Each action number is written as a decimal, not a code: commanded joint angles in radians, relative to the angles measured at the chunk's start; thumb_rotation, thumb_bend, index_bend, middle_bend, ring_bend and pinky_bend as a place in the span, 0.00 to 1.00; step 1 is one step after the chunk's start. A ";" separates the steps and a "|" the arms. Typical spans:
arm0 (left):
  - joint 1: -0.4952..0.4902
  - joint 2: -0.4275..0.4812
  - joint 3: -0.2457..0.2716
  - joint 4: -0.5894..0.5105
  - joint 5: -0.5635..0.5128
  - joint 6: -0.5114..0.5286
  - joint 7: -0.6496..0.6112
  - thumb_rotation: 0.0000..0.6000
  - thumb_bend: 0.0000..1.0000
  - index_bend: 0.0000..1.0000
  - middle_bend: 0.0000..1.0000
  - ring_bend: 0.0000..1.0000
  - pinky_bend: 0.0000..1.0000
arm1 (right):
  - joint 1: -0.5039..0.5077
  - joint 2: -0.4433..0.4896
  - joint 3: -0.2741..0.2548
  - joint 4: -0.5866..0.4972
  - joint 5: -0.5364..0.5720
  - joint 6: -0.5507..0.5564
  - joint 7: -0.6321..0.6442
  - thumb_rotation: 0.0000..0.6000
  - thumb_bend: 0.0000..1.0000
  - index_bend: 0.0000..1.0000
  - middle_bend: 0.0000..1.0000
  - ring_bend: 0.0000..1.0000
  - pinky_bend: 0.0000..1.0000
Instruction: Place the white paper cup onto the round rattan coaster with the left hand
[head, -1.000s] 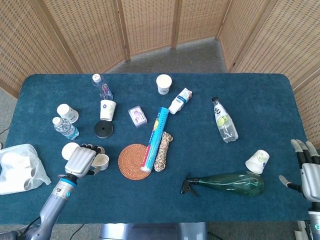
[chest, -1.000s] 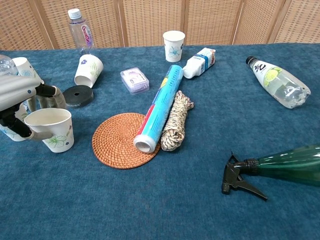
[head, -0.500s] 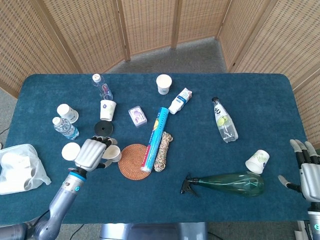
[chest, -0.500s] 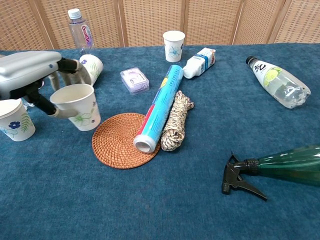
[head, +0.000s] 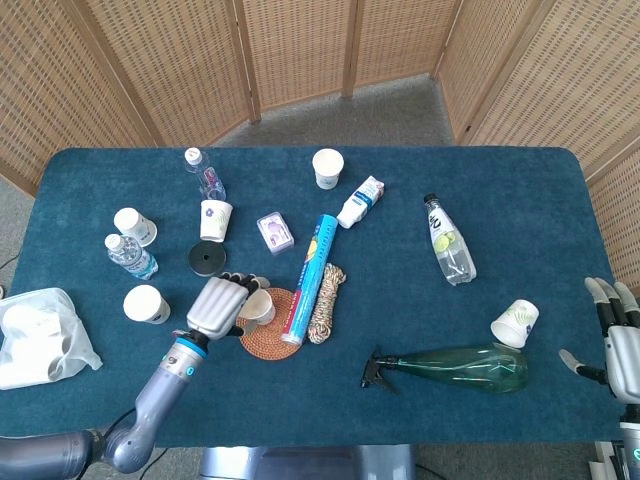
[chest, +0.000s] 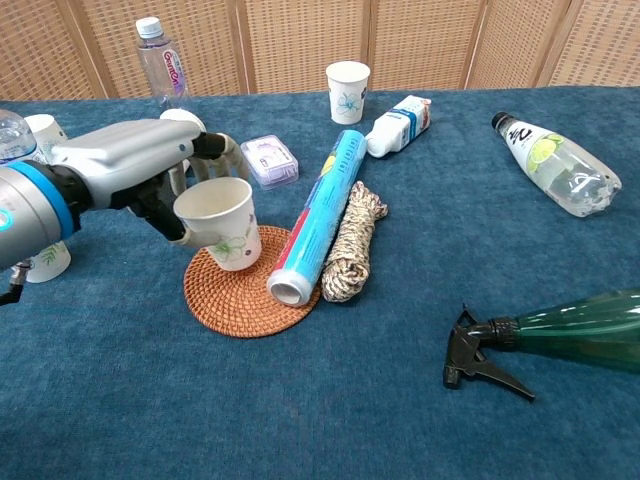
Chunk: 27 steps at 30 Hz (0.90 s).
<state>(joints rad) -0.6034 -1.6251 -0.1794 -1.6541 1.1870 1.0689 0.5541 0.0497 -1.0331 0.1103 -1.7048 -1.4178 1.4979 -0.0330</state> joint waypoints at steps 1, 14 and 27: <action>-0.012 -0.020 -0.002 0.011 -0.010 -0.002 -0.001 1.00 0.29 0.27 0.39 0.37 0.43 | 0.000 0.000 -0.001 0.000 -0.002 0.001 0.000 1.00 0.00 0.00 0.00 0.00 0.23; -0.058 -0.077 -0.002 0.037 -0.037 0.006 0.032 1.00 0.29 0.27 0.37 0.35 0.41 | -0.001 0.003 -0.002 -0.002 -0.005 0.001 0.010 1.00 0.00 0.00 0.00 0.00 0.23; -0.066 -0.077 0.028 0.021 -0.078 0.008 0.056 1.00 0.28 0.23 0.19 0.24 0.37 | -0.004 0.007 0.000 -0.005 -0.009 0.010 0.012 1.00 0.00 0.00 0.00 0.00 0.23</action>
<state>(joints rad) -0.6703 -1.7070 -0.1545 -1.6271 1.1136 1.0757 0.6041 0.0453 -1.0263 0.1098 -1.7100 -1.4268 1.5078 -0.0204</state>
